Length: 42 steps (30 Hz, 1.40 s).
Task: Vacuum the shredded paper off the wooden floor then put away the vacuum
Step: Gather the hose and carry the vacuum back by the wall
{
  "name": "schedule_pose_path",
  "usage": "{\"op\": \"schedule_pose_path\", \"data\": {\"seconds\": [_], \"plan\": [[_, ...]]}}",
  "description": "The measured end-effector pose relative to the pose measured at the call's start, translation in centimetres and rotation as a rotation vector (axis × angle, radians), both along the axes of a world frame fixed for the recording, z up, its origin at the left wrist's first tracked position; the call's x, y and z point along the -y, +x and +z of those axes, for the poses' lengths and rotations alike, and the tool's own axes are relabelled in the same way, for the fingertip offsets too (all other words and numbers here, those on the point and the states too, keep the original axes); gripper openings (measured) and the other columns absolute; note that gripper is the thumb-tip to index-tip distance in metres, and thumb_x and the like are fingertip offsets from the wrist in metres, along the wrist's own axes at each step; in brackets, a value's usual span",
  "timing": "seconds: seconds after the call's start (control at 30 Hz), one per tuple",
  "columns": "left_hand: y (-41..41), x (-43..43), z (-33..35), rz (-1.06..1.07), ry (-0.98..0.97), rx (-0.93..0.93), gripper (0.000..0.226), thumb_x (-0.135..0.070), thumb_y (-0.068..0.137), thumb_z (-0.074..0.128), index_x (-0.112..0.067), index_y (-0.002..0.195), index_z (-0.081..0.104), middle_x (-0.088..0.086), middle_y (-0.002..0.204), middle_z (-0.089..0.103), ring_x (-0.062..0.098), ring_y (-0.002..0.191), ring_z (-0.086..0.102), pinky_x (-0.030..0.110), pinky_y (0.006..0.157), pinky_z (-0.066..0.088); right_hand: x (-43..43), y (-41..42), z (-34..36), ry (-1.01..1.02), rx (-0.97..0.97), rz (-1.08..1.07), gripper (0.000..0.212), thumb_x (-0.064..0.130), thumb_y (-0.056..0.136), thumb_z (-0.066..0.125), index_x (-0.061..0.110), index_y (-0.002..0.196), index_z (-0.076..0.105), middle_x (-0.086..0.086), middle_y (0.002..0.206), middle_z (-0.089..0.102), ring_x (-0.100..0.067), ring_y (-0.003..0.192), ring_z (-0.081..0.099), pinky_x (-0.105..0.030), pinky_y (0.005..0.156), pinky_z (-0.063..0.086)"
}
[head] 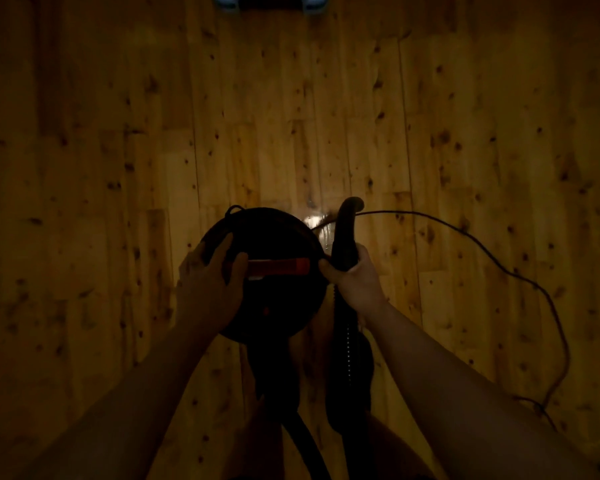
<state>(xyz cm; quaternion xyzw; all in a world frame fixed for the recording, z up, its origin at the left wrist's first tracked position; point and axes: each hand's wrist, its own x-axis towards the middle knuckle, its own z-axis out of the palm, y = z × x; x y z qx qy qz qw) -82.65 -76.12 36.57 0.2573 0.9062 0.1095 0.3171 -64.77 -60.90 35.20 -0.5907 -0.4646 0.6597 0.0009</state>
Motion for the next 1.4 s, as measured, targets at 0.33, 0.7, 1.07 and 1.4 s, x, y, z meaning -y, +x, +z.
{"op": "schedule_pose_path", "data": {"seconds": [0.33, 0.7, 1.07, 1.4], "plan": [[-3.1, 3.0, -5.0, 0.382, 0.152, 0.432, 0.097, -0.09, 0.069, 0.029, -0.041, 0.151, 0.015, 0.002, 0.158, 0.021, 0.024, 0.143, 0.025, 0.054, 0.112, 0.031, -1.5, -0.8, -4.7, -0.126, 0.021, 0.11, 0.059, 0.032, 0.085, 0.074, 0.023, 0.135, 0.042, 0.006, 0.116, 0.061, -0.005, 0.101, 0.06, -0.019, 0.075, 0.048], [-5.4, 3.6, -8.6, 0.528, 0.122, 0.529, 0.107, -0.099, 0.059, 0.035, -0.042, 0.148, 0.022, 0.003, 0.158, 0.025, 0.027, 0.143, 0.029, 0.06, 0.111, 0.03, -1.5, -0.2, -7.8, -0.218, 0.019, 0.087, 0.065, 0.039, 0.084, 0.072, 0.023, 0.139, 0.041, 0.001, 0.123, 0.06, -0.018, 0.112, 0.059, -0.035, 0.094, 0.051], [-6.4, 4.7, -9.2, 0.461, 0.031, 0.571, 0.089, -0.098, 0.062, 0.033, -0.054, 0.14, 0.032, 0.006, 0.14, 0.05, 0.033, 0.127, 0.05, 0.059, 0.098, 0.044, -1.2, -0.2, -7.9, -0.22, -0.024, 0.037, 0.057, 0.035, 0.087, 0.071, 0.025, 0.134, 0.041, 0.0, 0.121, 0.061, -0.017, 0.107, 0.062, -0.034, 0.088, 0.054], [-3.9, 3.1, -4.0, 0.428, 0.131, 0.621, 0.136, -0.102, 0.037, 0.045, -0.036, 0.152, 0.015, 0.002, 0.152, 0.036, 0.026, 0.131, 0.045, 0.051, 0.105, 0.042, -1.2, 0.4, -6.0, -0.152, -0.039, -0.03, 0.05, 0.027, 0.091, 0.067, 0.022, 0.133, 0.041, 0.006, 0.113, 0.061, -0.007, 0.094, 0.063, -0.013, 0.058, 0.052]]}}
